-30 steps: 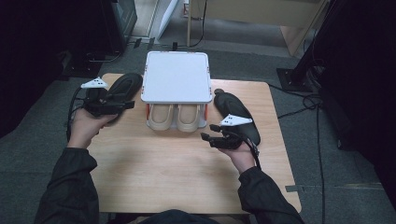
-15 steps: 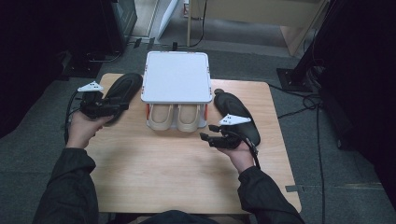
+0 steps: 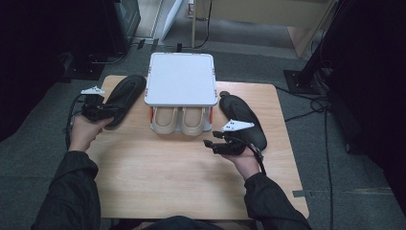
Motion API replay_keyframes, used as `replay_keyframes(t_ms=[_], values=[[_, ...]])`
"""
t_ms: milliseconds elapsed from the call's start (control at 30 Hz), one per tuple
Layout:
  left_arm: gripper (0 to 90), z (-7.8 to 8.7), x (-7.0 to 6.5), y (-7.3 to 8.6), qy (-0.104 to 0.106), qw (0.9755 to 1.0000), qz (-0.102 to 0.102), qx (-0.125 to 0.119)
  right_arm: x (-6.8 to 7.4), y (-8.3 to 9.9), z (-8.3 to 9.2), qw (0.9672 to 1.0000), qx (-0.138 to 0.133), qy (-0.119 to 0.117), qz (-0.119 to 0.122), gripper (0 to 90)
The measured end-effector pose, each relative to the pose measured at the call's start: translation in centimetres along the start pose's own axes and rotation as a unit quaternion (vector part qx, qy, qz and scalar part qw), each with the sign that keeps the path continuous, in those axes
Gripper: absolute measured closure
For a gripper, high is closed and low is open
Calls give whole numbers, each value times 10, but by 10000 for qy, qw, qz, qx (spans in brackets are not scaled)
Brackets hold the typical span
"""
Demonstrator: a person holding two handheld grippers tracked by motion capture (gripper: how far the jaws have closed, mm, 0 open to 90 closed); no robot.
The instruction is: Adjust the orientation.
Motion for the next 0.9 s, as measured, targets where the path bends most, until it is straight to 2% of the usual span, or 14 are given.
replay_keyframes(t_ms=[100, 267, 433, 600, 767, 833, 900], values=[[747, -1, 8, 0, -52, 9999, 93, -22, 2, 1, 0, 10000, 23, 6, 21, 435], [783, -7, 21, 2, -203, 9997, 110, 22, 5, 4, 2, 10000, -34, -62, -37, 436], [809, -17, 36, 5, -336, 9988, 325, 108, 6, 9, 5, 10000, -25, -35, -45, 435], [815, -27, 44, 5, -408, 9985, 334, 174, 5, 13, 10, 9999, -30, 40, -115, 435], [814, -35, 53, 9, -447, 9980, 435, 38, 3, 17, 14, 9998, -30, 104, -191, 435], [814, -38, 55, 10, -527, 9978, 412, 32, 3, 18, 15, 9997, -19, 101, -213, 435], [814, -40, 58, 12, -540, 9974, 477, 38, 3, 19, 15, 9997, -11, 125, -219, 435]])
Point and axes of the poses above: each handheld gripper's, and its own axes: z roughly backward along the jaws, y roughly out of its underside, x roughly to its left, the point moved 3 cm from there along -z, roughly forward along the jaws, and after that the axes turned 1 degree about x, right-handed, at the moved point
